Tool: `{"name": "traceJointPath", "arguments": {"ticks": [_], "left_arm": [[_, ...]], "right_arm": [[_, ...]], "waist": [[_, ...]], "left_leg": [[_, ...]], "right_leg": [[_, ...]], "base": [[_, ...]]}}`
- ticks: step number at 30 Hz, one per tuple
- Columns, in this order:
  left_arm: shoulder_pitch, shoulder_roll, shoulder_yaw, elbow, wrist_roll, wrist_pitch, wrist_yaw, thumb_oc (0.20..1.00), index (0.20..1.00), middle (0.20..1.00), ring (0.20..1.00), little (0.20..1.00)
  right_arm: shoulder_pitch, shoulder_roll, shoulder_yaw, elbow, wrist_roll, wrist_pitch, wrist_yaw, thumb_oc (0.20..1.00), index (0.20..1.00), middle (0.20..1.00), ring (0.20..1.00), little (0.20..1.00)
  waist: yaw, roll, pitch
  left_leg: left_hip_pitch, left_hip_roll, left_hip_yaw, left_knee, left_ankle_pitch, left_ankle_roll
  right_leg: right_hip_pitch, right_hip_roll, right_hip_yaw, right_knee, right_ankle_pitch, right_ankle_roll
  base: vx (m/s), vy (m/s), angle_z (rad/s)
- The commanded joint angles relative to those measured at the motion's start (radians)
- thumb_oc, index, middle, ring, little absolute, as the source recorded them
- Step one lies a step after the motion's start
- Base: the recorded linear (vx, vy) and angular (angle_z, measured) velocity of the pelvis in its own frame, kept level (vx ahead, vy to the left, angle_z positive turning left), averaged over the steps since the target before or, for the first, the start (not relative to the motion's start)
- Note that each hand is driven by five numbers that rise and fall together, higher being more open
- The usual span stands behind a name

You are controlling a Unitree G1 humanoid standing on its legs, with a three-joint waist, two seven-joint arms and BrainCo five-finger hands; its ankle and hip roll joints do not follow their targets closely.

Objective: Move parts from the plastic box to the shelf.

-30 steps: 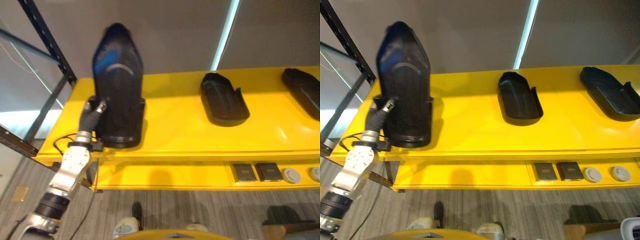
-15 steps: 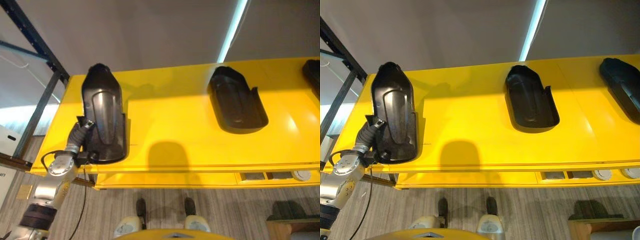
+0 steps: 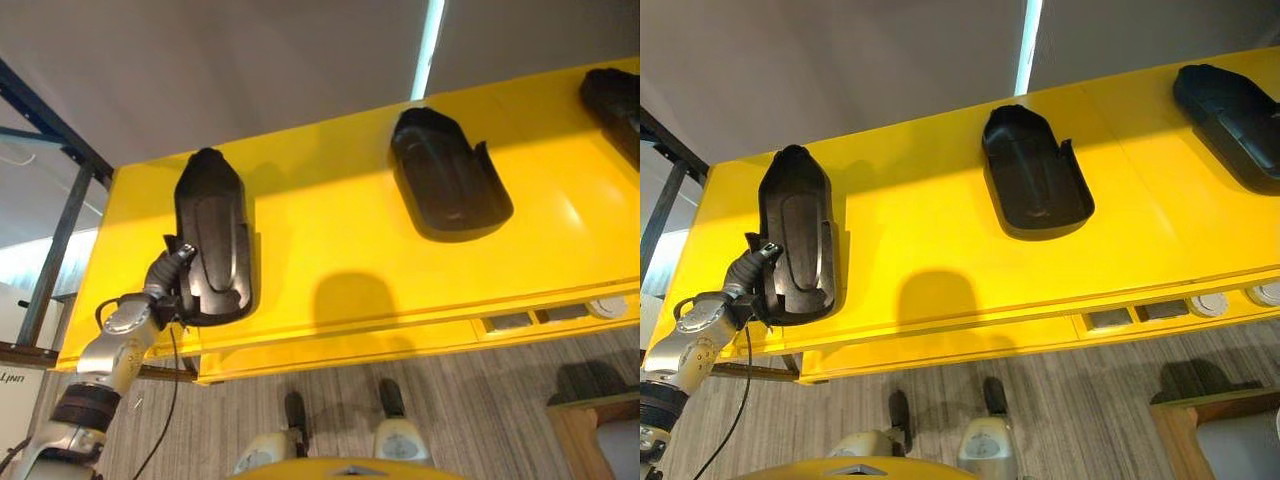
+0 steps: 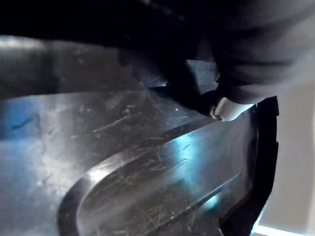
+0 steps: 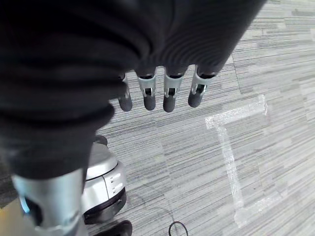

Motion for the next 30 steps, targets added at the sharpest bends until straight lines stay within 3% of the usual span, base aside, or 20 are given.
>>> {"name": "traceJointPath", "arguments": {"ticks": [1, 7, 8, 9, 20, 30], "left_arm": [[-0.117, 0.026, 0.019, 0.065, -0.039, -0.042, -0.026, 0.200, 0.200, 0.200, 0.200, 0.200], [-0.129, 0.011, -0.003, 0.123, -0.052, -0.046, -0.037, 0.200, 0.200, 0.200, 0.200, 0.200], [-0.136, 0.005, -0.003, 0.148, -0.054, -0.051, -0.021, 0.467, 0.467, 0.467, 0.467, 0.467], [-0.137, 0.001, 0.000, 0.160, -0.058, -0.050, -0.021, 1.000, 1.000, 1.000, 1.000, 1.000], [-0.158, 0.009, -0.019, 0.192, 0.047, -0.019, -0.038, 1.000, 1.000, 1.000, 1.000, 1.000], [-0.212, 0.156, -0.047, 0.177, 0.365, 0.048, -0.029, 1.000, 1.000, 1.000, 1.000, 1.000]], "right_arm": [[-0.017, 0.004, 0.025, 0.005, -0.040, -0.046, 0.005, 1.000, 1.000, 1.000, 1.000, 1.000], [-0.032, -0.013, 0.051, -0.039, -0.027, -0.091, -0.009, 1.000, 1.000, 1.000, 1.000, 1.000], [-0.035, -0.012, 0.056, -0.045, -0.011, -0.100, -0.012, 1.000, 1.000, 1.000, 1.000, 1.000], [-0.035, -0.010, 0.058, -0.049, -0.016, -0.117, -0.023, 1.000, 1.000, 1.000, 1.000, 1.000], [-0.044, -0.018, 0.082, -0.077, -0.054, -0.141, -0.038, 1.000, 1.000, 1.000, 1.000, 1.000], [-0.043, -0.010, 0.093, -0.065, -0.049, -0.120, -0.049, 1.000, 1.000, 1.000, 1.000, 1.000]], "waist": [[-0.012, -0.039, 0.053], [-0.028, -0.031, 0.076], [-0.032, -0.033, 0.079], [-0.033, -0.035, 0.081], [-0.039, -0.030, 0.090], [-0.020, -0.036, 0.044]], "left_leg": [[0.013, -0.007, 0.050, 0.001, -0.086, -0.009], [0.009, 0.004, 0.061, 0.001, -0.080, -0.015], [0.011, 0.008, 0.064, 0.001, -0.079, -0.017], [0.013, 0.011, 0.066, 0.001, -0.078, -0.018], [0.019, 0.018, 0.070, 0.001, -0.070, -0.023], [0.036, 0.022, 0.077, 0.001, -0.063, -0.029]], "right_leg": [[0.040, 0.003, -0.020, 0.022, -0.130, -0.031], [0.028, 0.004, -0.013, 0.026, -0.133, -0.036], [0.030, 0.005, -0.013, 0.024, -0.133, -0.036], [0.033, 0.006, -0.012, 0.023, -0.133, -0.037], [0.045, 0.009, -0.013, 0.019, -0.135, -0.040], [0.091, 0.012, -0.031, 0.004, -0.139, -0.035]], "base": [[0.00, 0.000, 0.00], [-0.02, 0.008, -0.05], [0.00, 0.000, 0.00], [0.02, -0.022, -0.03], [0.00, 0.000, 0.00], [0.00, -0.007, 0.00]]}}
